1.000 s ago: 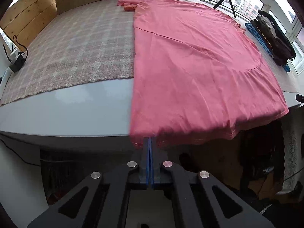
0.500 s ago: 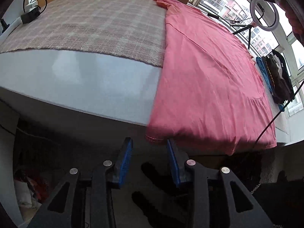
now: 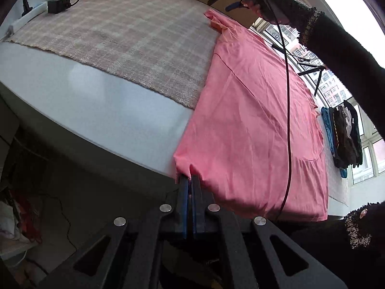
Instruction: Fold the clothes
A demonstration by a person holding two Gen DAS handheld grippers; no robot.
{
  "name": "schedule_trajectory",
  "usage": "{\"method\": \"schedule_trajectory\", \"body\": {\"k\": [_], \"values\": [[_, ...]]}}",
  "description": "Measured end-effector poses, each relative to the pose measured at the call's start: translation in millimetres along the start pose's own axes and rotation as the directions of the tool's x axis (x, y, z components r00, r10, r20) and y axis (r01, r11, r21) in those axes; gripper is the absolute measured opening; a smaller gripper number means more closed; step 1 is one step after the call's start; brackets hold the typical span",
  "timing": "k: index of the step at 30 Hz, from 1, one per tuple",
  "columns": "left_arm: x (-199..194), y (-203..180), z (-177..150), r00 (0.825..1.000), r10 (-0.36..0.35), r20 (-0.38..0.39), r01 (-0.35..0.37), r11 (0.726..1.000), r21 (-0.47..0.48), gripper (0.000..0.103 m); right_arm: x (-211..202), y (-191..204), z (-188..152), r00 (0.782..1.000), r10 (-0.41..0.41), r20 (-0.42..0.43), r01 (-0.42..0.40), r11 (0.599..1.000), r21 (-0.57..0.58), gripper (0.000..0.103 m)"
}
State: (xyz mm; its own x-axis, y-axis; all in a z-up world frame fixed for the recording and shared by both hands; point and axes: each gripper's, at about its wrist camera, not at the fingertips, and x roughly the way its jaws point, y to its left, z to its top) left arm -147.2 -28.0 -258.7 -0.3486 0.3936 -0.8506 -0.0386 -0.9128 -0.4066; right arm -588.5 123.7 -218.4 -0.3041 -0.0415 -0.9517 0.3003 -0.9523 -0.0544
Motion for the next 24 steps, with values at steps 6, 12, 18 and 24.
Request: {"method": "schedule_trajectory", "body": {"k": [6,12,18,24], "values": [[-0.6,-0.3,7.3,1.000,0.011,-0.015,-0.011,1.000,0.003,0.001,12.4,15.1,10.6,1.000,0.002,-0.027,-0.004,0.995,-0.095,0.058],[3.1,-6.7,11.0,1.000,0.011,-0.024,-0.011,1.000,0.020,0.001,20.7,18.7,0.1,0.997,0.024,-0.071,-0.039,0.977,-0.212,0.058],[4.2,-9.5,12.4,0.999,0.020,-0.030,-0.018,0.999,0.039,0.001,27.1,10.5,-9.5,0.993,0.065,-0.099,-0.088,0.965,-0.246,0.005],[-2.9,-14.9,10.9,0.999,0.034,-0.023,-0.033,0.997,0.064,0.001,5.9,-12.0,-11.0,0.984,0.176,-0.029,-0.178,0.967,-0.180,0.002]]}}
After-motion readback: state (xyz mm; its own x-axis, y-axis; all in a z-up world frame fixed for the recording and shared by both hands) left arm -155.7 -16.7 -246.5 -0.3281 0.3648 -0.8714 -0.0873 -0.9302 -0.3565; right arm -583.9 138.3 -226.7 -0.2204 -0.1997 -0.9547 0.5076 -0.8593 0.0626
